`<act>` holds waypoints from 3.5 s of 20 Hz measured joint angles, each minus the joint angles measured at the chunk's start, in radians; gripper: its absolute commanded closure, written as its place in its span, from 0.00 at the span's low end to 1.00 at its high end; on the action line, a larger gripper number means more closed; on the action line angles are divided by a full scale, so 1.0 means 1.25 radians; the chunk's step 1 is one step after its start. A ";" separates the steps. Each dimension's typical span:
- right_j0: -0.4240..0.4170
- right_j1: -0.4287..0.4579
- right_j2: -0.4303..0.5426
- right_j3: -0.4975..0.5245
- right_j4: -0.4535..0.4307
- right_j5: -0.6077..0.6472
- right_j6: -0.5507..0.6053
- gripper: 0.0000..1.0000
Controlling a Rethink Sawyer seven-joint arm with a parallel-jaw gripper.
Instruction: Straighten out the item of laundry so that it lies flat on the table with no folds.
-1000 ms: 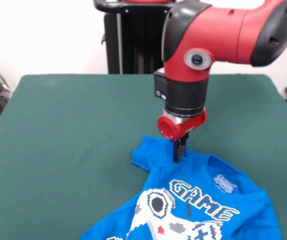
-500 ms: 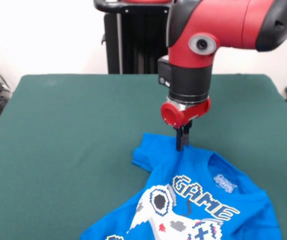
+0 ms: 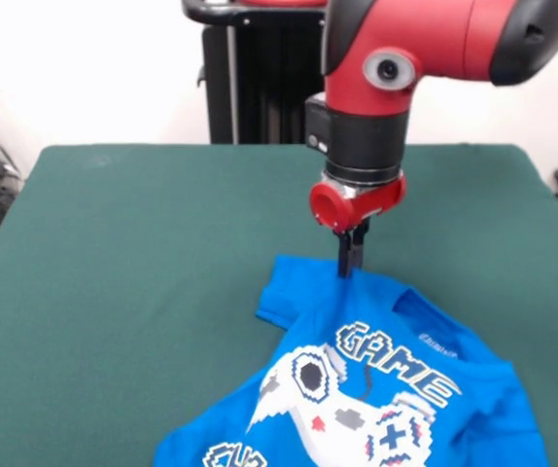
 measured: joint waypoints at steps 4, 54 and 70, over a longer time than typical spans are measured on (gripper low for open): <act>-0.006 -0.001 0.029 0.013 0.001 0.003 -0.014 1.00; -0.025 -0.086 0.148 0.177 0.001 0.039 -0.389 1.00; -0.024 -0.122 0.192 0.251 -0.041 0.039 -0.414 1.00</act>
